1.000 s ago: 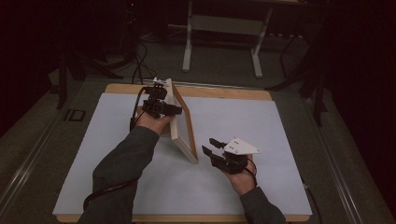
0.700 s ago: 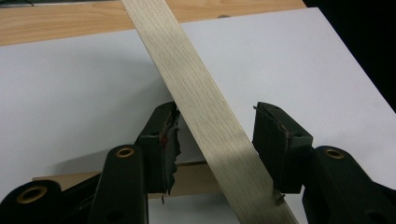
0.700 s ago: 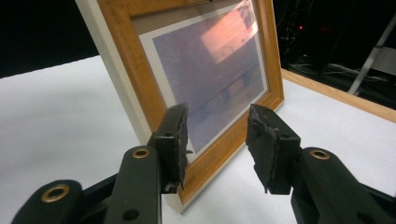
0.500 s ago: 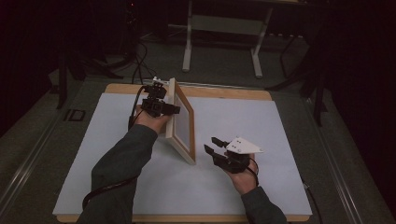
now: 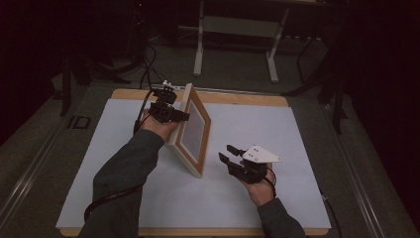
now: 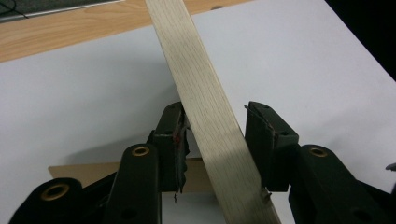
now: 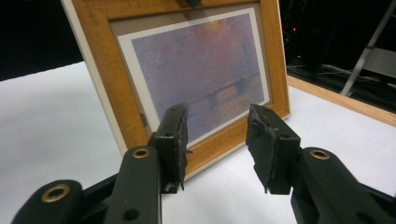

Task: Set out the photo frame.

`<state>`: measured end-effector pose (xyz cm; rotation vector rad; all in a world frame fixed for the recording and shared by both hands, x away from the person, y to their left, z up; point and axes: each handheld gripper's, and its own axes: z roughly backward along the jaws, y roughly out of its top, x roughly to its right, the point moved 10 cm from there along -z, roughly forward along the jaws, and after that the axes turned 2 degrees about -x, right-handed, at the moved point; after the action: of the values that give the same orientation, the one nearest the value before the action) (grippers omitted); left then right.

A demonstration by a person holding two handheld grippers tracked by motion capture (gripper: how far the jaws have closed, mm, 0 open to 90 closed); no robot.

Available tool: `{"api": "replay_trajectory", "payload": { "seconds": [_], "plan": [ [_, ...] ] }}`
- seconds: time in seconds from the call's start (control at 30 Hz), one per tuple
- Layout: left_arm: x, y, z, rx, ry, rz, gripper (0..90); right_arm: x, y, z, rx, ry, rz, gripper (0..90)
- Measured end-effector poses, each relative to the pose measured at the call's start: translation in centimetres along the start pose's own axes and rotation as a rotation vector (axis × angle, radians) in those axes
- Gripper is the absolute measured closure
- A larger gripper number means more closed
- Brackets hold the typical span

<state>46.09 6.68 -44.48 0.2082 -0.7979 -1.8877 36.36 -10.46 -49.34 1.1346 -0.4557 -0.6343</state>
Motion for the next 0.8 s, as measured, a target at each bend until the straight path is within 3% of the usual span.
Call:
{"api": "replay_trajectory", "payload": {
  "seconds": [0.27,0.5,0.53,0.57,0.6,0.63,0.8],
  "plan": [
    [-0.1,0.1,0.0,-0.012,-0.033,-0.045,63.3,0.2,0.1,0.1,0.006,-0.002,-0.004,57.7],
    [0.7,0.3,-0.3,-0.02,-0.087,-0.154,65.2,0.4,0.1,0.3,0.011,-0.006,-0.004,57.7],
    [0.7,0.3,-0.3,-0.02,-0.087,-0.154,65.5,0.4,0.1,0.3,0.011,-0.006,-0.004,57.7],
    [1.1,0.5,-0.5,-0.024,-0.097,-0.183,65.4,0.4,0.2,0.3,0.013,-0.006,-0.004,57.7],
    [1.1,0.5,-0.5,-0.024,-0.097,-0.183,65.5,0.4,0.2,0.3,0.014,-0.005,-0.005,57.7],
    [1.4,0.6,-0.6,-0.03,-0.107,-0.213,65.5,0.4,0.2,0.3,0.013,-0.005,-0.004,57.7],
    [1.8,0.7,-0.8,-0.03,-0.135,-0.252,66.2,0.5,0.2,0.5,0.014,-0.008,-0.007,57.7]
  ]
}}
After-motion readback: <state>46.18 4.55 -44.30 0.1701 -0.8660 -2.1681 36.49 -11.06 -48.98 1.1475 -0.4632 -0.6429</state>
